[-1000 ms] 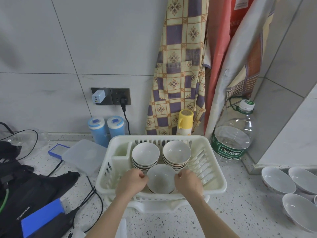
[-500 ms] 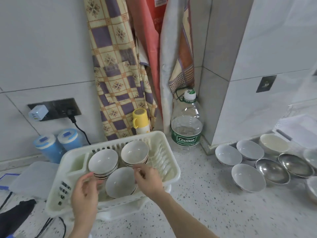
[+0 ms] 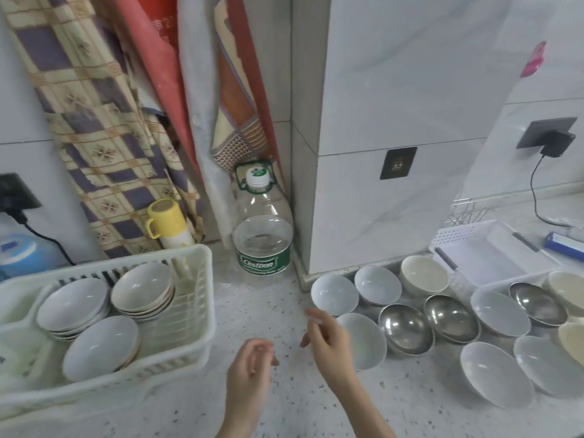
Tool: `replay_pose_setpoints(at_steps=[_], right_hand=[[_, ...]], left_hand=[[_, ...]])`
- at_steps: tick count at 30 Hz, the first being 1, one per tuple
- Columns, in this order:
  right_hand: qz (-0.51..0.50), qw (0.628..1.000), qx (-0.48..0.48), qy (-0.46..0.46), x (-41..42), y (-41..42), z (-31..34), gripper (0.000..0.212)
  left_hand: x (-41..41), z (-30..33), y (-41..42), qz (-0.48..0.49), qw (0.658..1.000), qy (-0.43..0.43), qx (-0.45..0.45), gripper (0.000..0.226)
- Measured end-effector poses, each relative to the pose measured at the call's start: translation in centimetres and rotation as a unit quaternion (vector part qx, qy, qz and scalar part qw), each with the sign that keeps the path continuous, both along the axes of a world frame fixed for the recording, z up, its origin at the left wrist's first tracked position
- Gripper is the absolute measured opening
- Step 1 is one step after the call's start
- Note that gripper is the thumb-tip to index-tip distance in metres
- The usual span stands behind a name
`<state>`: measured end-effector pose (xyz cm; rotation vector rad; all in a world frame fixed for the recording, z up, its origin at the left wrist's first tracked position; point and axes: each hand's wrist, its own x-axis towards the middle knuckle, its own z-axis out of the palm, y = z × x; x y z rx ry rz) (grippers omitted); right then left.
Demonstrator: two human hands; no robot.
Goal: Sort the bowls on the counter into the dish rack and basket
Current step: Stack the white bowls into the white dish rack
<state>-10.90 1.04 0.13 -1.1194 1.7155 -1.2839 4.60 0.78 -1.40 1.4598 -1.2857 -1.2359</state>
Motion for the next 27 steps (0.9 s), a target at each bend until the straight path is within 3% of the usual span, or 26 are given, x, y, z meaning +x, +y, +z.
replay_pose_setpoints(at_steps=[3,6,9,16,27], right_hand=[[-0.045,0.998,0.015,-0.034,-4.9,0.2,-0.2,0.024],[-0.067,0.996,0.025,-0.052,-8.1,0.4,-0.2,0.024],[-0.070,0.995,0.034,-0.060,-10.1,0.8,-0.3,0.023],[-0.074,0.993,0.059,-0.076,-12.0,1.8,-0.8,0.022],[-0.103,0.979,0.156,-0.083,-13.4,0.5,-2.0,0.020]], left_hand=[[-5.7,-1.2,0.1,-0.061,0.983,-0.064,0.159,0.013],[-9.4,-2.0,0.3,-0.100,0.958,-0.088,0.255,0.043],[-11.7,-2.7,0.4,-0.104,0.939,-0.083,0.316,0.060],[-14.2,-2.7,0.7,-0.069,0.941,0.002,0.331,0.012],[-11.0,-3.7,1.4,0.001,0.957,0.051,0.287,0.023]])
